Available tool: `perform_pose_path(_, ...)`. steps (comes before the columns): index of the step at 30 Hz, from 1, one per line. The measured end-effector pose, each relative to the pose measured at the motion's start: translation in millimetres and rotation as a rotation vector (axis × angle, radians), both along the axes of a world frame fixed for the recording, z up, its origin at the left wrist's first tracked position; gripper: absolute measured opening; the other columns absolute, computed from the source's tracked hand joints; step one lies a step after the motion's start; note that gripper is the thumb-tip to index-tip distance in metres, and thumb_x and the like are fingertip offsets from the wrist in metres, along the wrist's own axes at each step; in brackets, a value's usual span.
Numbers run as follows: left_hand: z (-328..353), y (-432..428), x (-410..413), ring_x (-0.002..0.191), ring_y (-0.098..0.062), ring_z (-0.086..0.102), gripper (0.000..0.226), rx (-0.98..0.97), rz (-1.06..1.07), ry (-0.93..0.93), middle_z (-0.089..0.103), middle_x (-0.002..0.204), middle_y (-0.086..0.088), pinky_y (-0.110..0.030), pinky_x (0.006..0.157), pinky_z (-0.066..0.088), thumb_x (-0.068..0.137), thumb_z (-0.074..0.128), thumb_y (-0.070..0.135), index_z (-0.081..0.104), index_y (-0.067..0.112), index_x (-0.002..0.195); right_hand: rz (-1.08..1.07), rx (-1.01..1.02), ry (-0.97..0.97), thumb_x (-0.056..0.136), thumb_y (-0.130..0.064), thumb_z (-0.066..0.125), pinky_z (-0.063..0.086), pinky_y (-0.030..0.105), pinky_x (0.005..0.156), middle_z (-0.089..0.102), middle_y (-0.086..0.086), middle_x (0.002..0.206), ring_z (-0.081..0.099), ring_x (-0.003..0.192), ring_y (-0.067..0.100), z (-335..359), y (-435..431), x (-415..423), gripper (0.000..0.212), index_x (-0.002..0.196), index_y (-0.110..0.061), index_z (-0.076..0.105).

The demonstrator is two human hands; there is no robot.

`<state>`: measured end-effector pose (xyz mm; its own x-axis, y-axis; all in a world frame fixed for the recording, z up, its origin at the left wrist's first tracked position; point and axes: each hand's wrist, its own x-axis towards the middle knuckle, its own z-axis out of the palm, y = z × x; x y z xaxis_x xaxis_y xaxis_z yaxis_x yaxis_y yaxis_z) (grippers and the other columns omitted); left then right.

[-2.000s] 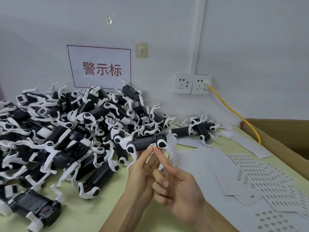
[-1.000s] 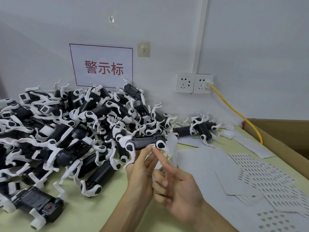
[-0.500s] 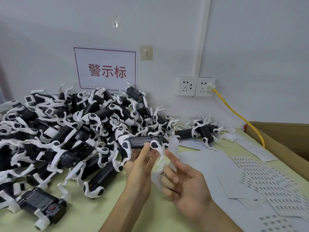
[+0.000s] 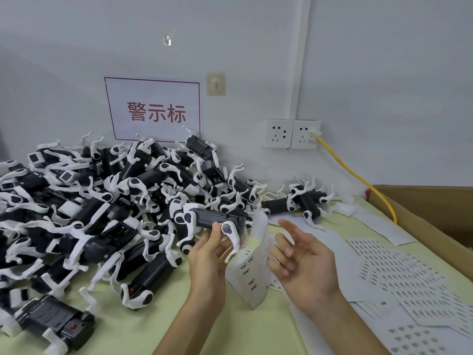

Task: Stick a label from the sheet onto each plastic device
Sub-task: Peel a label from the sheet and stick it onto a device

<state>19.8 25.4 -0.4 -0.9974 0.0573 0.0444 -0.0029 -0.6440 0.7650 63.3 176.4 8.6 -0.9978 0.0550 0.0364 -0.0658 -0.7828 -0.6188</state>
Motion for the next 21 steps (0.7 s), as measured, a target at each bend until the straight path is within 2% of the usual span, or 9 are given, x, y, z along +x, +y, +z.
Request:
perform_pose_path(4,-0.5,0.9,-0.7,0.069,-0.017,0.073,0.030,-0.047,0.022,0.011,0.076,0.084,-0.006,-0.025,0.062,0.058,0.084,0.067,0.031,0.066,0.005,0.098,-0.037,0.049,-0.010,0.082,-0.021,0.056,0.021,0.027,0.045,0.033,0.002,0.060,0.024,0.048,0.014,0.8,-0.2,-0.5,0.024,0.091,-0.009,0.075)
perform_pose_path(7,-1.8,1.7,-1.3,0.086,-0.027,0.066,0.027,-0.100,0.046,-0.009,0.073,0.096,-0.012,-0.033,0.080,0.055,0.098,0.060,0.028,0.067,0.003,0.105,-0.043,0.082,-0.019,0.080,-0.022,0.057,0.020,0.027,0.046,0.033,0.002,0.060,0.023,0.047,0.014,-0.9,-1.6,-0.7,0.025,0.088,-0.008,0.075)
perform_pose_path(9,-2.7,3.1,-1.3,0.093,-0.029,0.057,0.029,-0.116,0.057,-0.032,0.065,0.102,-0.016,-0.037,0.088,0.050,0.098,0.061,0.028,0.062,0.003,0.114,-0.044,0.105,-0.022,0.079,-0.023,0.057,0.020,0.027,0.045,0.033,0.003,0.059,0.023,0.048,0.014,-1.5,-2.3,-0.6,0.025,0.087,-0.008,0.075)
perform_pose_path(11,-5.3,4.8,-2.1,0.091,-0.025,0.067,0.040,-0.113,0.049,-0.068,0.071,0.105,-0.013,-0.033,0.083,0.053,0.100,0.060,0.026,0.055,0.001,0.132,-0.056,0.158,-0.022,0.079,-0.023,0.057,0.020,0.026,0.045,0.034,0.003,0.059,0.022,0.048,0.014,-2.0,-3.2,-0.8,0.025,0.086,-0.007,0.074)
perform_pose_path(13,-6.2,5.6,-2.1,0.081,-0.017,0.074,0.037,-0.120,0.029,-0.076,0.077,0.098,-0.010,-0.026,0.068,0.057,0.106,0.053,0.021,0.051,0.000,0.136,-0.078,0.250,-0.026,0.078,-0.022,0.057,0.020,0.026,0.045,0.035,0.004,0.060,0.022,0.047,0.013,-2.0,-4.6,-0.7,0.024,0.086,-0.007,0.074)
perform_pose_path(14,-6.5,5.8,-2.3,0.079,-0.015,0.075,0.032,-0.140,0.024,-0.065,0.077,0.096,-0.009,-0.023,0.064,0.057,0.107,0.051,0.019,0.054,0.000,0.131,-0.087,0.295,-0.034,0.078,-0.022,0.057,0.020,0.025,0.044,0.036,0.004,0.061,0.022,0.047,0.012,-2.2,-5.4,-0.7,0.024,0.086,-0.007,0.073)
perform_pose_path(16,-6.6,6.0,-2.4,0.080,-0.016,0.073,0.021,-0.199,0.034,-0.034,0.076,0.095,-0.010,-0.022,0.066,0.057,0.107,0.050,0.018,0.061,0.001,0.113,-0.094,0.373,-0.054,0.078,-0.021,0.057,0.022,0.024,0.044,0.040,0.003,0.064,0.026,0.047,0.012,-3.1,-7.1,-0.1,0.025,0.093,-0.007,0.071)
perform_pose_path(18,-6.1,6.1,-1.5,0.084,-0.025,0.065,0.020,-0.233,0.047,-0.003,0.068,0.092,-0.014,-0.029,0.078,0.053,0.107,0.050,0.020,0.059,0.003,0.100,-0.120,0.469,-0.054,0.083,-0.018,0.056,0.026,0.024,0.046,0.046,0.004,0.070,0.034,0.051,0.012,-4.1,-8.6,0.8,0.023,0.099,-0.008,0.071)
perform_pose_path(21,-2.1,7.3,2.8,0.088,-0.030,0.048,0.029,-0.246,0.038,0.059,0.055,0.096,-0.012,-0.043,0.084,0.041,0.104,0.054,0.030,0.057,0.001,0.100,-0.189,0.645,0.005,0.092,-0.019,0.056,0.039,0.026,0.059,0.057,0.005,0.087,0.052,0.069,0.013,-3.7,-11.6,2.7,0.023,0.106,-0.019,0.075)
